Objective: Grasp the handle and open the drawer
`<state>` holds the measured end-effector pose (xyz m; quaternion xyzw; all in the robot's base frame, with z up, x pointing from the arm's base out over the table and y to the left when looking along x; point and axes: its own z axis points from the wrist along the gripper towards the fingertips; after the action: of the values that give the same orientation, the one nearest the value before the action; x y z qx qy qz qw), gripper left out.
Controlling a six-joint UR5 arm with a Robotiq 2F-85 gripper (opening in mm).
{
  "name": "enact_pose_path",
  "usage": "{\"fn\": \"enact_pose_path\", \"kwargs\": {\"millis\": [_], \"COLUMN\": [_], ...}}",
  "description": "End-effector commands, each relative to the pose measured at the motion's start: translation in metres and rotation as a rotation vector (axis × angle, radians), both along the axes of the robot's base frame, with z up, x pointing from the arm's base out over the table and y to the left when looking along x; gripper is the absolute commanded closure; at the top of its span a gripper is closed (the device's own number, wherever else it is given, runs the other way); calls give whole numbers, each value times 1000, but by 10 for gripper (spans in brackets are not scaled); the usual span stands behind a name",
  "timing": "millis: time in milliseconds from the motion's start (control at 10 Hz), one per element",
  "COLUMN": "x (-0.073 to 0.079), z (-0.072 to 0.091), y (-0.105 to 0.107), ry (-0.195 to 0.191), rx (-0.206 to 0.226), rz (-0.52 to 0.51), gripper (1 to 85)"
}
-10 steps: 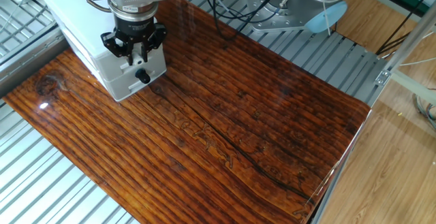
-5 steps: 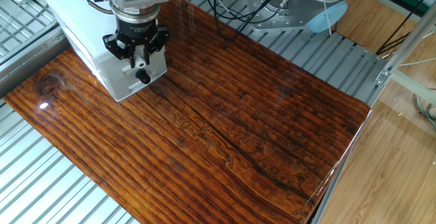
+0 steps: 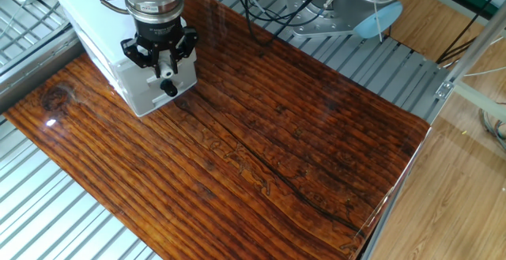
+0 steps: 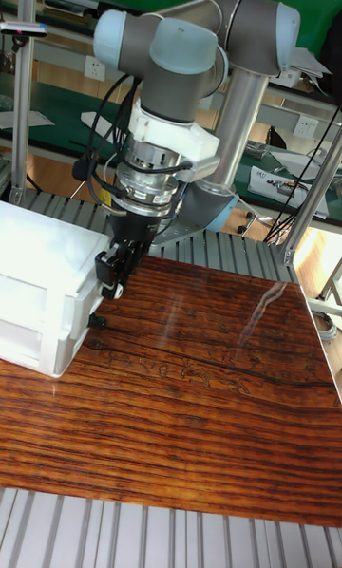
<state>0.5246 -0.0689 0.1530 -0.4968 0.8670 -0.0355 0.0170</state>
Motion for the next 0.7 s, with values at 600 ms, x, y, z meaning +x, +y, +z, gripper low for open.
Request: {"fn": "enact_pose_path", "kwargs": {"millis": [600], "x": [9], "z": [-5], "y": [14], "ry": [-29], "rx": [12], "rz": [-12], "gripper": [723]}}
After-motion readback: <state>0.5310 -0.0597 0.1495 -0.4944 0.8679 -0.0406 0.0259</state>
